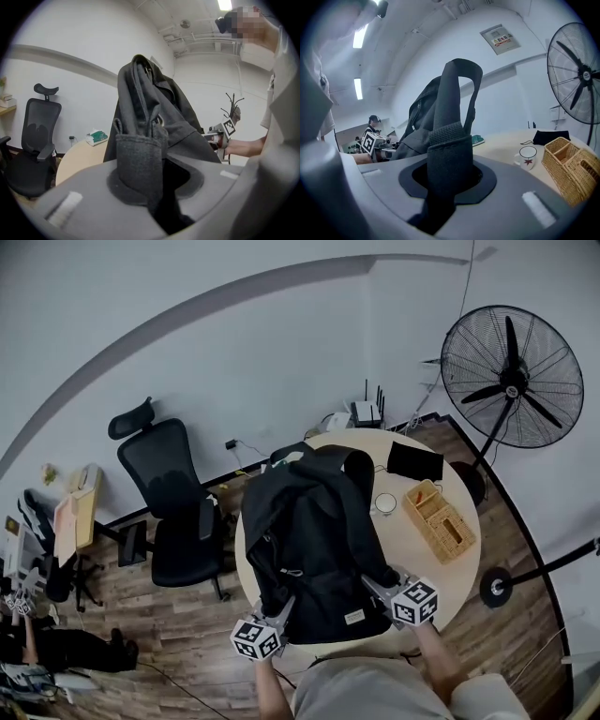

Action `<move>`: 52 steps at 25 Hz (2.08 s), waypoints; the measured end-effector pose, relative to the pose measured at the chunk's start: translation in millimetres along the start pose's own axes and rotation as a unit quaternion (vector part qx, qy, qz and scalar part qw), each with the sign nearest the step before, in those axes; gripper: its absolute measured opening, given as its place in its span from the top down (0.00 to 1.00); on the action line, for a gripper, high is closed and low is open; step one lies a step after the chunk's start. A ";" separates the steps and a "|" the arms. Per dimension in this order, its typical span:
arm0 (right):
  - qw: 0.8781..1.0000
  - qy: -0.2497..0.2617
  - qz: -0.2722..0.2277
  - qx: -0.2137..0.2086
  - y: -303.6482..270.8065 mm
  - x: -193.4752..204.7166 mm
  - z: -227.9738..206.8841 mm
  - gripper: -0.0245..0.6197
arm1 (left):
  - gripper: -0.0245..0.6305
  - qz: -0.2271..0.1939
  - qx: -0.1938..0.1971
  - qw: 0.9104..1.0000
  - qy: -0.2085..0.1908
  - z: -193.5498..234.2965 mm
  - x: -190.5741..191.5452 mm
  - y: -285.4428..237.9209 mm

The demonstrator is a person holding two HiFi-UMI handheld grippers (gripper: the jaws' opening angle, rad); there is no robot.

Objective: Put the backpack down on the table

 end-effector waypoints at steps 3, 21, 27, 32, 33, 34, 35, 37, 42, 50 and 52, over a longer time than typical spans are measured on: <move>1.000 -0.018 0.004 0.016 -13.2 8.7 -1.6 0.83 | 0.74 0.018 0.011 1.000 -0.001 20.8 1.2 -7.8; 0.989 -0.093 0.082 0.081 -82.0 85.6 -29.6 0.83 | 0.74 0.109 0.043 0.992 0.055 111.1 62.5 -46.9; 0.984 -0.099 0.099 0.113 -95.5 95.8 -50.0 0.83 | 0.73 0.127 0.052 0.988 0.064 123.8 64.5 -70.0; 0.979 -0.116 0.102 0.131 -100.9 104.8 -63.6 0.83 | 0.72 0.143 0.056 0.985 0.079 132.4 67.3 -83.1; 0.979 -0.117 0.102 0.135 -102.4 105.7 -66.4 0.83 | 0.72 0.147 0.056 0.984 0.082 134.1 66.7 -86.2; 0.978 -0.119 0.103 0.138 -104.1 106.7 -69.2 0.83 | 0.72 0.152 0.055 0.983 0.085 135.5 66.0 -89.2; 0.977 -0.124 0.105 0.139 -105.5 108.1 -72.0 0.82 | 0.72 0.157 0.054 0.982 0.090 136.9 65.8 -91.5; 0.974 -0.143 0.106 0.138 -107.6 111.9 -78.0 0.82 | 0.71 0.167 0.053 0.979 0.102 140.3 66.5 -94.9; 0.962 -0.204 0.112 0.140 -114.3 117.7 -97.7 0.81 | 0.68 0.196 0.048 0.969 0.143 154.8 65.5 -109.1; 0.946 -0.263 0.127 0.137 -124.5 125.5 -113.8 0.80 | 0.62 0.214 0.046 0.952 0.212 174.2 70.7 -120.4; 0.946 -0.264 0.127 0.139 -123.6 126.2 -115.1 0.79 | 0.61 0.214 0.042 0.953 0.211 176.2 71.8 -120.8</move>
Point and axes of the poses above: the fingertips, and each gripper's own axes: y backward along the fingers, z to its left, x out of its underside, the point moved 10 cm from there along y, backward along the fingers, and after that the axes turned 4 degrees about -z, right-handed, at the moved point
